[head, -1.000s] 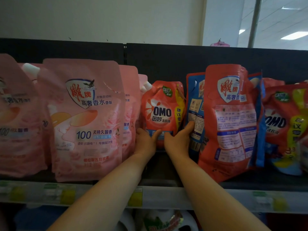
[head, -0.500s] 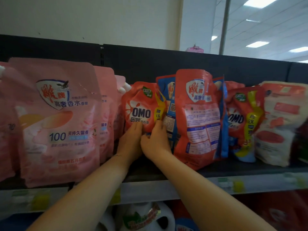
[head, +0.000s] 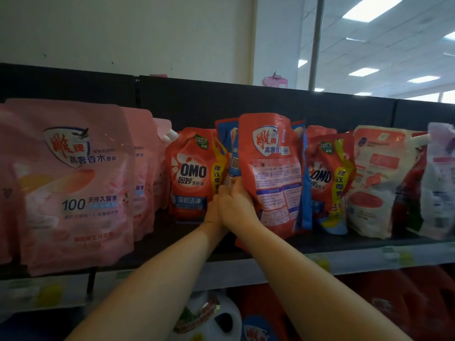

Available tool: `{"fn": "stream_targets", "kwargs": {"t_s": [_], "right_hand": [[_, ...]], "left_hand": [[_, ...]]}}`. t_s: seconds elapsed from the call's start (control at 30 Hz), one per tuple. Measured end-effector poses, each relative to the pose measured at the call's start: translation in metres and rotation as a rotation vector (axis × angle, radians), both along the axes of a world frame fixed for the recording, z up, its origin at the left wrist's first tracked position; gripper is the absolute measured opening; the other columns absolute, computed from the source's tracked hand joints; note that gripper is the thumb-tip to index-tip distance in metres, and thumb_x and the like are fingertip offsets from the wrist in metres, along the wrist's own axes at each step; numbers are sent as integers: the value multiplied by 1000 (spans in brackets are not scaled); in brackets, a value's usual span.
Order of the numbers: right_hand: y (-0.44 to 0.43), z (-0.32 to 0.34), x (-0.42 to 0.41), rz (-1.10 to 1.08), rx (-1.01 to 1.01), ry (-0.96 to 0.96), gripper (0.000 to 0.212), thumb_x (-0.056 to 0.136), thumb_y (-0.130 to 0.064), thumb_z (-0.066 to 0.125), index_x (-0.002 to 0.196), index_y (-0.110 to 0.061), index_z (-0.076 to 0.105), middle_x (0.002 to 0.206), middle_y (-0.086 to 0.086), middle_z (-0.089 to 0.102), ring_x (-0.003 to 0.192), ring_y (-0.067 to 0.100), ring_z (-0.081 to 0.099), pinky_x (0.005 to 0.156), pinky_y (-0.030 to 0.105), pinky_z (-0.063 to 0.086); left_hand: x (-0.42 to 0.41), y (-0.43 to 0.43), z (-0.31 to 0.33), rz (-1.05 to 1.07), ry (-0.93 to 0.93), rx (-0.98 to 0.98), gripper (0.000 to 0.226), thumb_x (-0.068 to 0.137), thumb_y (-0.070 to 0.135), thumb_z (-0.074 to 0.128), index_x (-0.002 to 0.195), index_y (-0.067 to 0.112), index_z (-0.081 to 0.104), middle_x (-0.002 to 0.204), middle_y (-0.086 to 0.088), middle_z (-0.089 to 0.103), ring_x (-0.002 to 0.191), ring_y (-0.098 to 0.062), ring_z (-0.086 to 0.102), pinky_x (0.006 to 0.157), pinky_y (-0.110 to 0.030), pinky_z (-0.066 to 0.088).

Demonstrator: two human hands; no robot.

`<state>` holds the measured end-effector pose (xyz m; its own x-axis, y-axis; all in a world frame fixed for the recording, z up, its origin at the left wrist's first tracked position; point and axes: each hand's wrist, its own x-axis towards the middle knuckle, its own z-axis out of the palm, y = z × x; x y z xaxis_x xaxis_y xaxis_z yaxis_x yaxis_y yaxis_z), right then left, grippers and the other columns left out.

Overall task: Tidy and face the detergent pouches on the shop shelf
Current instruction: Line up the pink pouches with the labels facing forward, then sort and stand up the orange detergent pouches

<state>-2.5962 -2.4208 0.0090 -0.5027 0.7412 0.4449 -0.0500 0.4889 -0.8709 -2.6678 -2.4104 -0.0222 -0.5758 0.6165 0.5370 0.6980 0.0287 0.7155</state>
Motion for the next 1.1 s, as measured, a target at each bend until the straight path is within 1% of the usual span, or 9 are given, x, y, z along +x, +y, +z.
{"fn": "stream_targets", "kwargs": {"t_s": [0.1,0.23,0.37,0.5,0.63,0.73,0.87,1.0,1.1], "right_hand": [[11,-2,4,-68,70,-14,33,99,-25,45,128,-11,45,133,10,49,125,27,47,106,46,39],[20,-9,11,-72,250,-128,13,97,-19,46,109,-13,49,112,7,57,105,23,56,91,39,49],[20,-16,18,-86,509,-338,11,94,-20,51,100,-13,56,102,3,56,93,17,56,85,35,52],[11,-12,24,5,524,-278,14,94,-17,50,102,-11,59,98,4,63,87,16,62,79,32,55],[1,-3,39,53,588,-257,15,94,-21,49,97,-12,60,84,2,65,74,16,63,69,37,57],[1,-1,55,-1,764,-224,17,94,-23,51,86,-11,61,73,-1,62,63,15,59,61,34,54],[9,-8,77,-104,929,-142,26,88,-30,47,72,-12,57,60,-7,52,50,12,48,48,26,42],[14,-10,101,-252,1010,-140,27,81,-32,42,64,-14,51,56,-11,41,45,11,38,44,23,28],[20,-8,123,-357,999,-199,24,84,-30,46,65,-15,49,57,-11,40,48,14,39,45,26,29]], "left_hand": [[-15,-2,5,19,-65,6,33,100,15,40,128,2,53,128,-20,57,120,-33,54,89,-29,45],[-32,-19,8,-86,-60,-15,27,89,11,57,116,12,62,110,-8,68,105,-24,62,95,-43,49],[-36,-28,9,-119,-50,-87,20,86,6,60,105,13,61,104,-7,67,100,-22,63,86,-34,51],[-35,-38,16,-44,-37,-47,17,85,12,65,100,12,58,90,0,63,86,-12,59,72,-22,44],[-28,-50,22,-21,59,-6,6,84,15,64,87,15,58,85,-2,63,82,-15,59,68,-23,43],[-18,-64,24,-72,235,-177,1,82,20,60,83,20,60,82,1,65,79,-16,62,71,-33,53],[11,-86,29,-51,584,-402,16,84,35,56,77,22,61,78,4,64,73,-16,62,65,-36,53],[46,-98,36,-2,850,-406,35,90,43,49,63,21,49,66,4,56,64,-19,54,59,-28,40],[70,-92,39,-18,938,-355,33,92,46,42,70,22,49,73,3,59,68,-21,56,60,-29,39]]}}
